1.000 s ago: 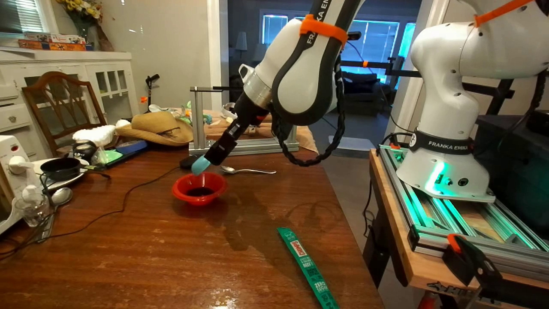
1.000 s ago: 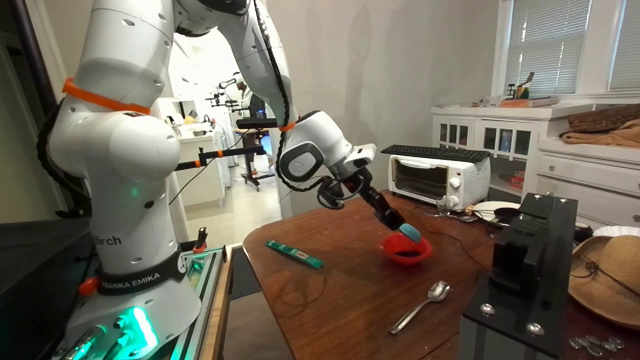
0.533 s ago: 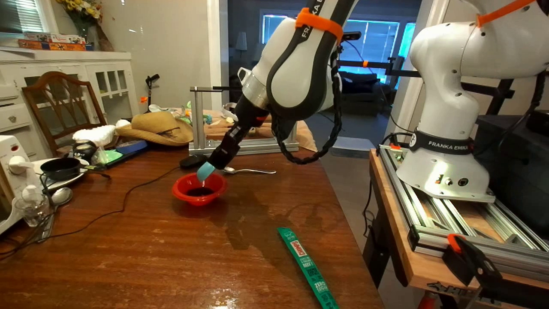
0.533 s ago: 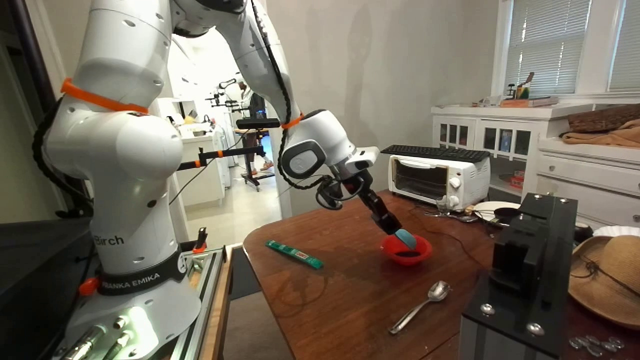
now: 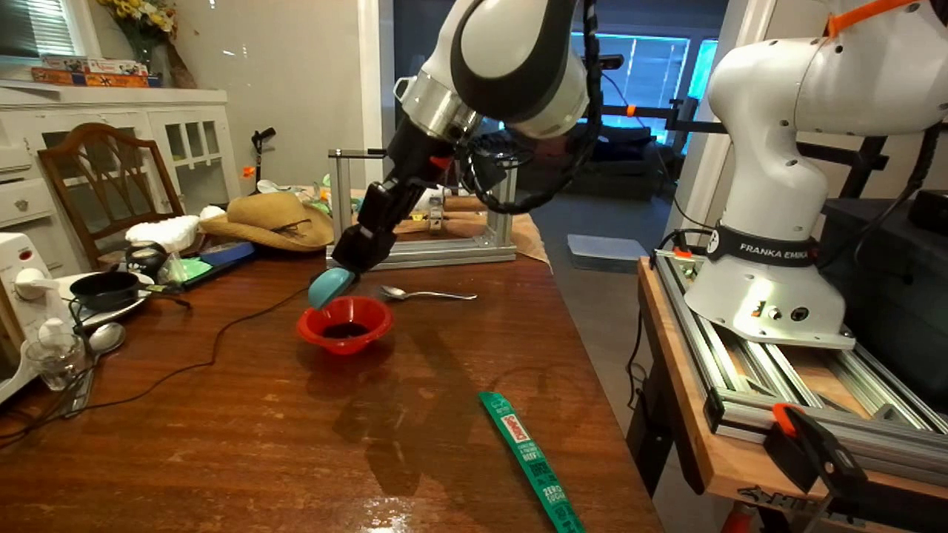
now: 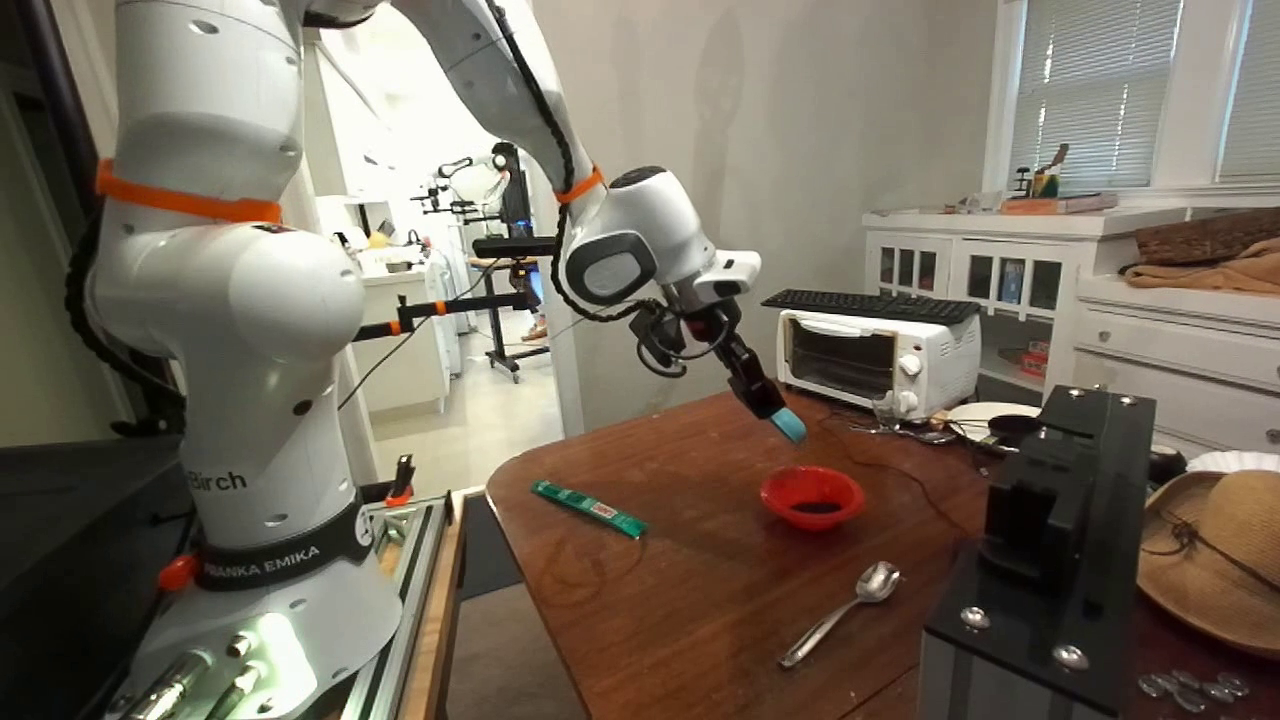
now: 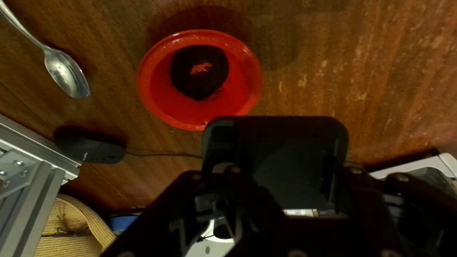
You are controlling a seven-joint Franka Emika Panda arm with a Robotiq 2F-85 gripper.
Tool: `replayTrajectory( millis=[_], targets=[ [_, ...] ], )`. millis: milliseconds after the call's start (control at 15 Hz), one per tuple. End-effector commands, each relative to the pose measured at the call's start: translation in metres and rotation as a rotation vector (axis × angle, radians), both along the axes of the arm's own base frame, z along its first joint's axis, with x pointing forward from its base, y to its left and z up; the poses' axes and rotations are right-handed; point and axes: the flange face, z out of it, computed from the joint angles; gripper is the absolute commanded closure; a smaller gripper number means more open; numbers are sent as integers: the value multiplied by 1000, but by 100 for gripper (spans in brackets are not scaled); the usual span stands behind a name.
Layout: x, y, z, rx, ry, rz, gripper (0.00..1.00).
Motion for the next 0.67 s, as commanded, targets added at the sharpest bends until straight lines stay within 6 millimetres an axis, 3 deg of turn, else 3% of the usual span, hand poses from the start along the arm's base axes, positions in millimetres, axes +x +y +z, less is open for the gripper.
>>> replayTrajectory(
  millis=[0, 467, 600],
  targets=[
    [-7, -15, 36, 88, 23, -7, 77],
    [1, -87, 37, 184, 175, -314, 77],
    [4, -99, 40, 206, 199, -416, 77]
  ],
)
